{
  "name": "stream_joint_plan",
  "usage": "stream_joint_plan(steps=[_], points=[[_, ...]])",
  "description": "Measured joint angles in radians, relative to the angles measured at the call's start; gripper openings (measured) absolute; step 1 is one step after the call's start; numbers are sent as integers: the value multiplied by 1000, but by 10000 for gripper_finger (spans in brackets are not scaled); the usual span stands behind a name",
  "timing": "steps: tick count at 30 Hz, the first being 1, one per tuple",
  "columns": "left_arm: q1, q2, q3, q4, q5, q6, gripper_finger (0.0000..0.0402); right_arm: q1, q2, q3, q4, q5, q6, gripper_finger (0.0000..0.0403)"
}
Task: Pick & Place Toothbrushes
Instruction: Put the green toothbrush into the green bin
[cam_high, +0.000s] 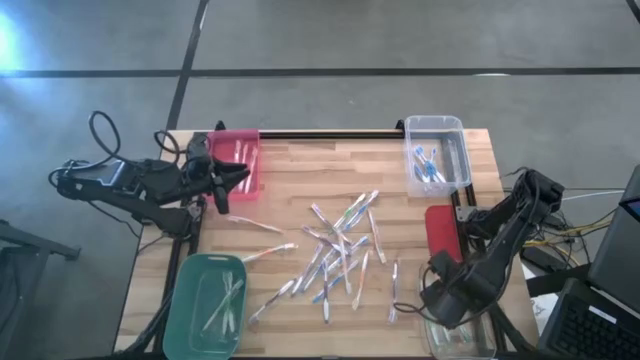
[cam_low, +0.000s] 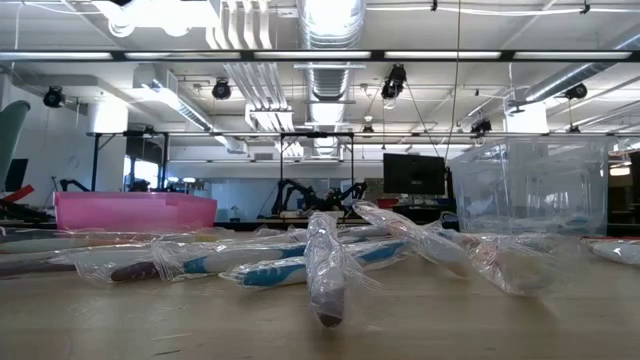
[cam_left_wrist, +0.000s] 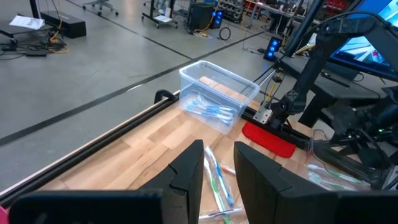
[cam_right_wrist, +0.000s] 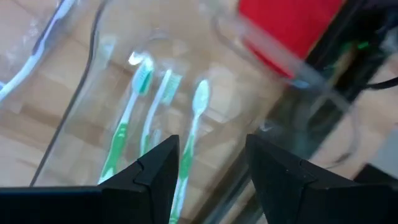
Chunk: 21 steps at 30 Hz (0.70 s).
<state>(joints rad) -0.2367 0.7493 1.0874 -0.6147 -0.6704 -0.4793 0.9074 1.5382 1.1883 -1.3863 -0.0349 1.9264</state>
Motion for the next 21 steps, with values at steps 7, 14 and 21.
stream_joint_plan(steps=[7, 14, 21], points=[[0, 11, 0, 0, 0, 0, 94, 68, -59, -143, 210, 0, 126, 196], [0, 27, 0, 0, 0, 0, 94, 101, -75, -276, 373, -42, 183, 210], [0, 46, 0, 0, 0, 0, 94, 101, -77, -347, 445, -76, 180, 221]])
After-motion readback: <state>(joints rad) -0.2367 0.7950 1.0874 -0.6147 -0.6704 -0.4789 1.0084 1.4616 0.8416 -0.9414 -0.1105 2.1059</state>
